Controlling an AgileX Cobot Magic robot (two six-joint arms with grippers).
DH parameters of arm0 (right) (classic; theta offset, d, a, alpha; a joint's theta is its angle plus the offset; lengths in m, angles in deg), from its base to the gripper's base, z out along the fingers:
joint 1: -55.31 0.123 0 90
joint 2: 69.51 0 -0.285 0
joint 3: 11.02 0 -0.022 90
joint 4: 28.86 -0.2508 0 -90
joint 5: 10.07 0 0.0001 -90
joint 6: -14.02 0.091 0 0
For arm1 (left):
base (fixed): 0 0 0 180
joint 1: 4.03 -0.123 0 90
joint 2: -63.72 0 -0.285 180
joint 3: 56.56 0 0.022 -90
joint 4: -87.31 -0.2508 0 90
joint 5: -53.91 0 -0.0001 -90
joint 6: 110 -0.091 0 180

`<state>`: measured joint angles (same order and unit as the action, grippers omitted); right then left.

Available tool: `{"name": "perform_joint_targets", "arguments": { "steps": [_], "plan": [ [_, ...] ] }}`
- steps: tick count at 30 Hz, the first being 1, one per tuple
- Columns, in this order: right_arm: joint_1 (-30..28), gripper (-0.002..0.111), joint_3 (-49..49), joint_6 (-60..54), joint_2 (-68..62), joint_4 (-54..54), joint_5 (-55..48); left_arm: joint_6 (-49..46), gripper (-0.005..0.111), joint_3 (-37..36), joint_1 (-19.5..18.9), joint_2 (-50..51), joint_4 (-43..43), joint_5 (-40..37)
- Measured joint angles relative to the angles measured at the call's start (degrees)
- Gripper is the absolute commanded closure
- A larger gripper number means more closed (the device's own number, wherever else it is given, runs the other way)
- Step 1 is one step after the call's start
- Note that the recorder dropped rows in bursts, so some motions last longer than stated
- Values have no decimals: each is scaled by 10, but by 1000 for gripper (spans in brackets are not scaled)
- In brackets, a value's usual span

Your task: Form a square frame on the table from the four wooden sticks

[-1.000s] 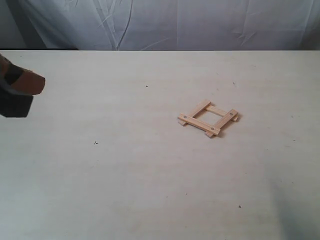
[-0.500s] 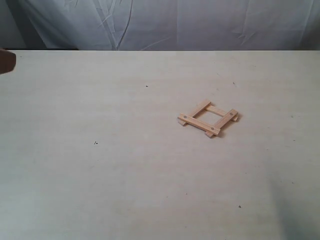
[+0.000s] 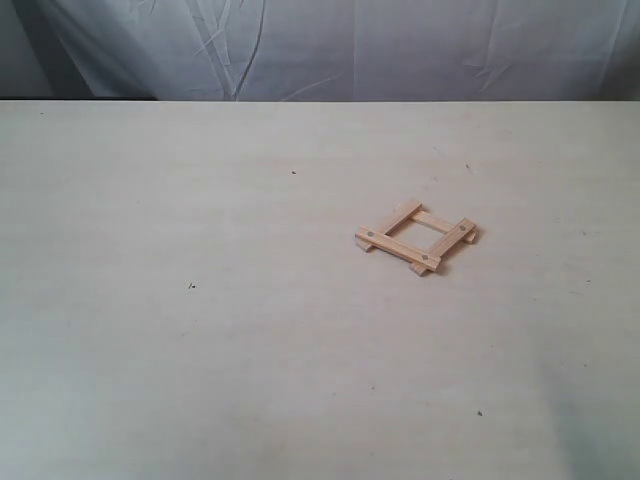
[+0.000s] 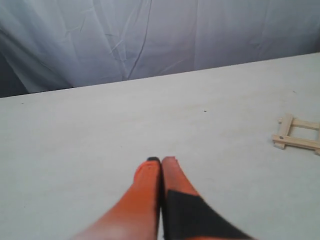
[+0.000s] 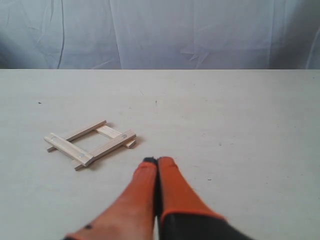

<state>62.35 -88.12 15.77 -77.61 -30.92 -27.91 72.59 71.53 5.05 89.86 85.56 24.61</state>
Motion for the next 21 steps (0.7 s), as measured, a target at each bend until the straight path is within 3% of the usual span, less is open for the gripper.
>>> {"name": "perform_joint_targets", "arguments": {
  "steps": [8,14,21],
  "plan": [
    [0,108,0,0,0,0,0,0,107,-125,-12,-120,4,38],
    [0,108,0,0,0,0,0,0,107,-211,-12,-169,4,120],
    [0,108,0,0,0,0,0,0,107,-250,-12,-180,4,149]
  ]
}}
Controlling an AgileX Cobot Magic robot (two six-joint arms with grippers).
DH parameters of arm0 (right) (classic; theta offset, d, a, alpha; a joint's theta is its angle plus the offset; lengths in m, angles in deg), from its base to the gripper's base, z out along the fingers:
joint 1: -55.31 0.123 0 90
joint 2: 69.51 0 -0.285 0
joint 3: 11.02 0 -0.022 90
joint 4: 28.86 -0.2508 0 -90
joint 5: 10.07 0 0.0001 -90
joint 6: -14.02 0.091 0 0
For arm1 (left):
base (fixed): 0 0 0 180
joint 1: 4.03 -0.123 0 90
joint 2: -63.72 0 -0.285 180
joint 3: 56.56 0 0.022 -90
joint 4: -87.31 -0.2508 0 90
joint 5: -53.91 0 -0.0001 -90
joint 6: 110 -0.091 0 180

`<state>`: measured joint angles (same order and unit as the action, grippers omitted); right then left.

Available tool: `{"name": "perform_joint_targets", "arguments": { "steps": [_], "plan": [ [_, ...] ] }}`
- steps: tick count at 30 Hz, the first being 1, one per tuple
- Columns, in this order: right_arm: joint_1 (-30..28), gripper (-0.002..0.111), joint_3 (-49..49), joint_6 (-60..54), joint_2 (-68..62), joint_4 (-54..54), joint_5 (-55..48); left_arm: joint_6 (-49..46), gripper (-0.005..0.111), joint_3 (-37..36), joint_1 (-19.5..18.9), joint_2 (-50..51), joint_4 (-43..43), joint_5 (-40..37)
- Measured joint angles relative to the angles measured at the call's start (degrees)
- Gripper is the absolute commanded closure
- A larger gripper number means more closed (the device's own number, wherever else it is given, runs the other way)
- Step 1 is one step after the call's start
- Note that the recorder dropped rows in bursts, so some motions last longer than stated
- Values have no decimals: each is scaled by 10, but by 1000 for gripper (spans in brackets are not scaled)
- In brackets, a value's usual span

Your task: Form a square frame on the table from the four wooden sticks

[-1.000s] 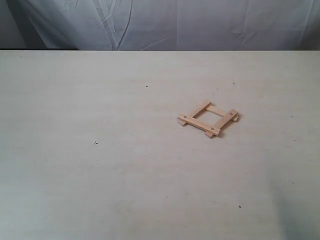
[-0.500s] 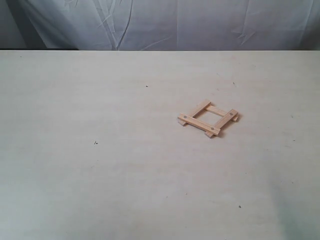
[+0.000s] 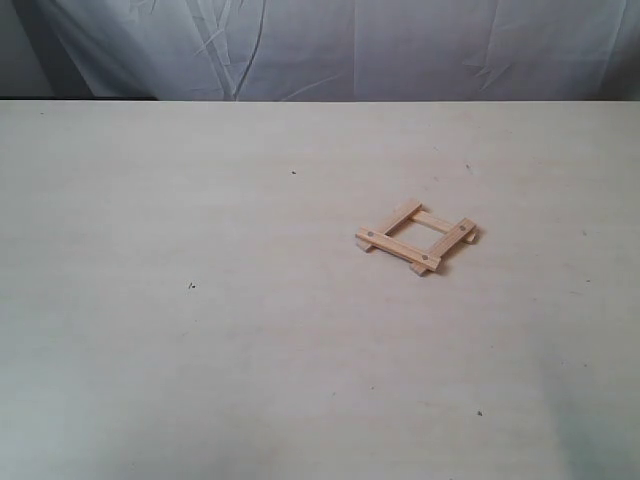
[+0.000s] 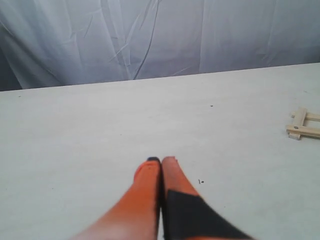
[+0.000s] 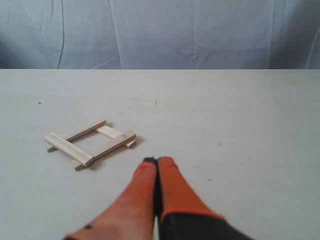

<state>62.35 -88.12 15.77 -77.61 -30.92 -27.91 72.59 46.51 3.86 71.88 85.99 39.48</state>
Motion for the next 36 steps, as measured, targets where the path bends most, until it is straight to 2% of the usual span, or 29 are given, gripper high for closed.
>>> {"name": "perform_joint_targets", "arguments": {
  "steps": [12,36],
  "plan": [
    [0,108,0,0,0,0,0,0,107,0,-31,0,0,0],
    [0,108,0,0,0,0,0,0,107,0,-31,0,0,0]
  ]
}}
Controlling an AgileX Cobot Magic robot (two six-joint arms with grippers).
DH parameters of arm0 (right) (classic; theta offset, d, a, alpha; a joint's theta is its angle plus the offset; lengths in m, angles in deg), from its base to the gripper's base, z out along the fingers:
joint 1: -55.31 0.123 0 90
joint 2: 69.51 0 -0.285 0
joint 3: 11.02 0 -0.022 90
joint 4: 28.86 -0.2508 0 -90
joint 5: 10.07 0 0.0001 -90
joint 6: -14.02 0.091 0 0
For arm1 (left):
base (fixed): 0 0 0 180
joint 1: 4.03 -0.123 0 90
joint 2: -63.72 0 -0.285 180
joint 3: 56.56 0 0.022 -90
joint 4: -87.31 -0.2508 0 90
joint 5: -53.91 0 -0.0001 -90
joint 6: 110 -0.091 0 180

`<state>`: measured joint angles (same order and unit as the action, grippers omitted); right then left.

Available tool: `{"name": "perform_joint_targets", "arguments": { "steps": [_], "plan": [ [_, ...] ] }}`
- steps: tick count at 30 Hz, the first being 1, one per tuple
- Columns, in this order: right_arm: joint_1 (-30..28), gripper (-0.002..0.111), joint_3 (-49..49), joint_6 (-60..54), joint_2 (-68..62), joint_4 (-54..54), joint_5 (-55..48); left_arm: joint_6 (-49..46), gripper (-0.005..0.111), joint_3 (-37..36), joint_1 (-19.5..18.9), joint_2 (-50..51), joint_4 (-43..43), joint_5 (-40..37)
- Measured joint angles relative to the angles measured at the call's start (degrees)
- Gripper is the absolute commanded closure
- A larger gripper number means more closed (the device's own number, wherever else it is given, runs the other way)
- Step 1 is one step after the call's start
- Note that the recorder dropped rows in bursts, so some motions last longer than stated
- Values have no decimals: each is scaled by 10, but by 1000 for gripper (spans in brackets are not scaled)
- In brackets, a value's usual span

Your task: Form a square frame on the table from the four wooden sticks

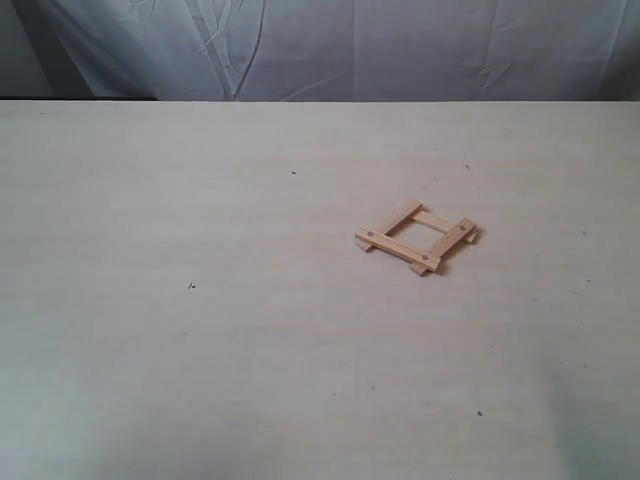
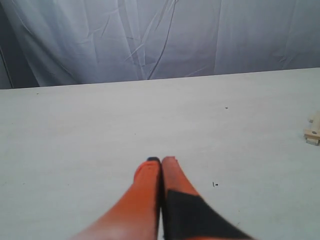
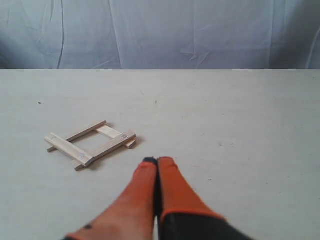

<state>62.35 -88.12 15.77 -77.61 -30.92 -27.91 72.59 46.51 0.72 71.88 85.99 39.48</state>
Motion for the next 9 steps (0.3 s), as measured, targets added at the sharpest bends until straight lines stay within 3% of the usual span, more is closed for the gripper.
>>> {"name": "perform_joint_targets", "arguments": {
  "steps": [9],
  "plan": [
    [0,108,0,0,0,0,0,0,107,0,-30,0,0,0]
  ]
}}
